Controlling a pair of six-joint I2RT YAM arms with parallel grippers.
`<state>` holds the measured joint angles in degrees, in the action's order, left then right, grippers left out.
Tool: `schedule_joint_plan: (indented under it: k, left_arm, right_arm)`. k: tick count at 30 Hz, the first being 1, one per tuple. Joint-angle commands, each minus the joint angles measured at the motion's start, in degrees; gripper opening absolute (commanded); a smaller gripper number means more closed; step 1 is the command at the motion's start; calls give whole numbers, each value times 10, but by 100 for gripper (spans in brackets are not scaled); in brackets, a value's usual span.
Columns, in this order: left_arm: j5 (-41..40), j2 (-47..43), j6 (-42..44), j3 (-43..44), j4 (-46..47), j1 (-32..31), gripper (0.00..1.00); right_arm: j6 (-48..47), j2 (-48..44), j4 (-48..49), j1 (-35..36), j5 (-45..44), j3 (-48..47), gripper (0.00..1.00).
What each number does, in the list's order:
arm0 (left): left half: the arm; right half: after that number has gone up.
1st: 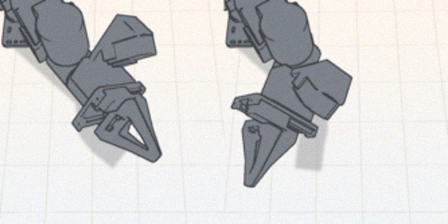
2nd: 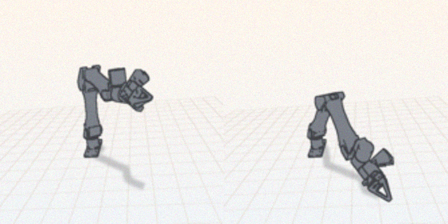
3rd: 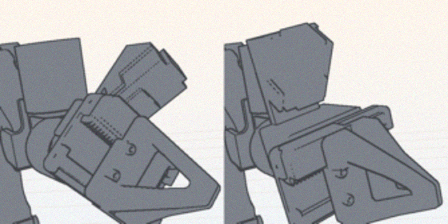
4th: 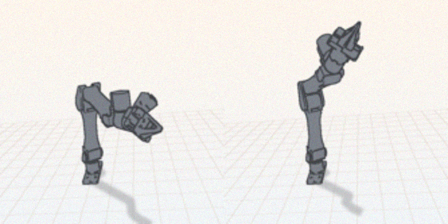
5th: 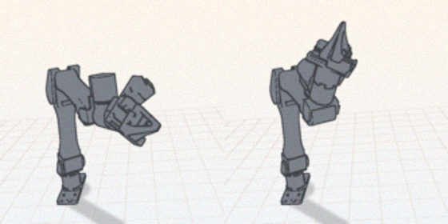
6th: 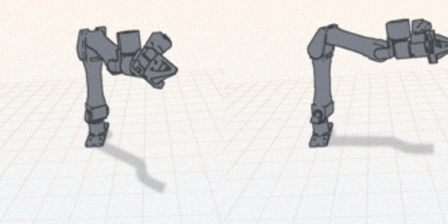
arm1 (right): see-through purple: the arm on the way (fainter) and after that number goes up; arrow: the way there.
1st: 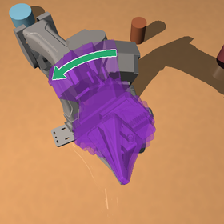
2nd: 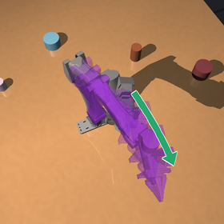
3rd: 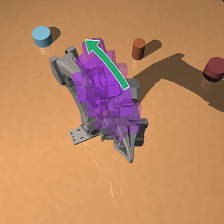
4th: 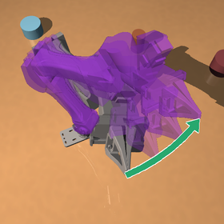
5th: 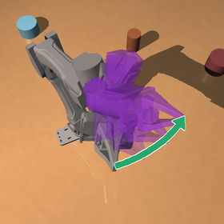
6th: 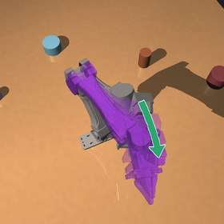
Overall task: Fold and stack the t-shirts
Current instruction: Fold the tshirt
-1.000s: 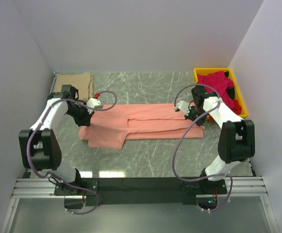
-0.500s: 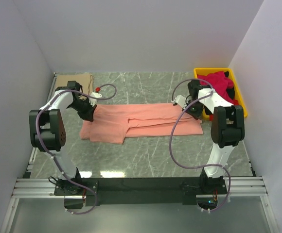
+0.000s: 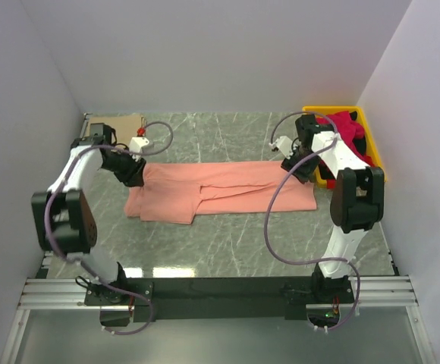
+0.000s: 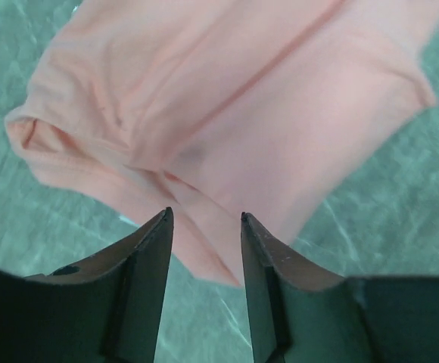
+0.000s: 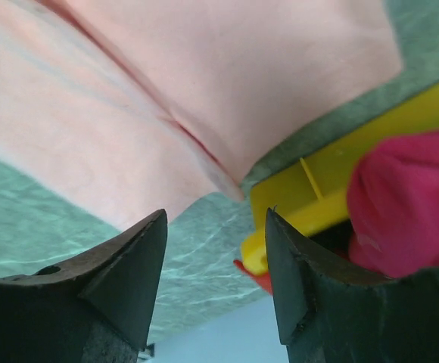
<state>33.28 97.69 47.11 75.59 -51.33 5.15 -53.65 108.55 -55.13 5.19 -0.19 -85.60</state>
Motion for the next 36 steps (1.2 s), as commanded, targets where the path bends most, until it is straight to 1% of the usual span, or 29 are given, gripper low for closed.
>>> schedule_joint_plan:
  k: [1, 2, 3, 4, 5, 6, 7, 8, 9, 11, 12, 14, 15, 17, 20, 26, 30, 33, 34, 36]
  left_arm:
    - [26, -115, 40, -51, -8, -24, 47]
    - [2, -133, 45, -95, 3, -37, 47]
    - [-15, -171, 46, -121, 19, -66, 46]
    - [-31, -189, 40, -148, 68, -81, 46]
    - [-58, -205, 36, -197, 83, -95, 46]
    - [-66, -228, 34, -216, 94, -127, 46]
    - [-72, -236, 26, -242, 116, -143, 44]
    - [-73, -242, 4, -249, 121, -157, 43]
    - [-74, -246, -10, -254, 127, -186, 43]
    - [-81, -245, -44, -267, 147, -219, 44]
    - [-96, -241, -77, -273, 159, -252, 44]
    - [-116, -235, -130, -292, 198, -281, 46]
    - [-134, -222, -143, -294, 205, -306, 46]
    - [-148, -208, -178, -300, 223, -327, 49]
    - [-172, -183, -209, -302, 252, -373, 53]
    - [-226, -128, -260, -295, 290, -430, 53]
    - [-264, -94, -288, -290, 312, -442, 52]
    - [-291, -66, -301, -284, 322, -445, 45]
    - [-298, -60, -306, -281, 323, -445, 41]
    - [-305, -51, -309, -277, 324, -445, 36]
  right_arm:
    - [45, -63, -55, -4, 52, -12, 61]
    - [50, -72, -55, -2, 57, -5, 60]
    - [60, -76, -57, -1, 64, 9, 59]
    - [66, -77, -57, -2, 70, 17, 54]
    - [73, -77, -63, -1, 77, 23, 51]
    - [87, -77, -66, -1, 88, 28, 48]
    - [94, -76, -72, 0, 93, 31, 44]
    - [107, -77, -73, -1, 98, 32, 42]
    - [112, -76, -74, -1, 105, 38, 40]
    - [120, -78, -71, -1, 106, 44, 40]
    - [129, -79, -70, -1, 106, 48, 40]
    - [133, -80, -65, -3, 105, 53, 40]
    - [134, -83, -64, -2, 105, 56, 40]
    - [136, -86, -60, -3, 103, 61, 40]
    - [139, -85, -53, -8, 94, 65, 40]
    - [144, -64, -59, -18, 84, 60, 38]
    - [144, -61, -59, -23, 83, 57, 38]
    - [141, -58, -61, -26, 81, 56, 38]
    - [141, -57, -63, -27, 81, 55, 38]
    - [139, -56, -65, -27, 80, 52, 38]
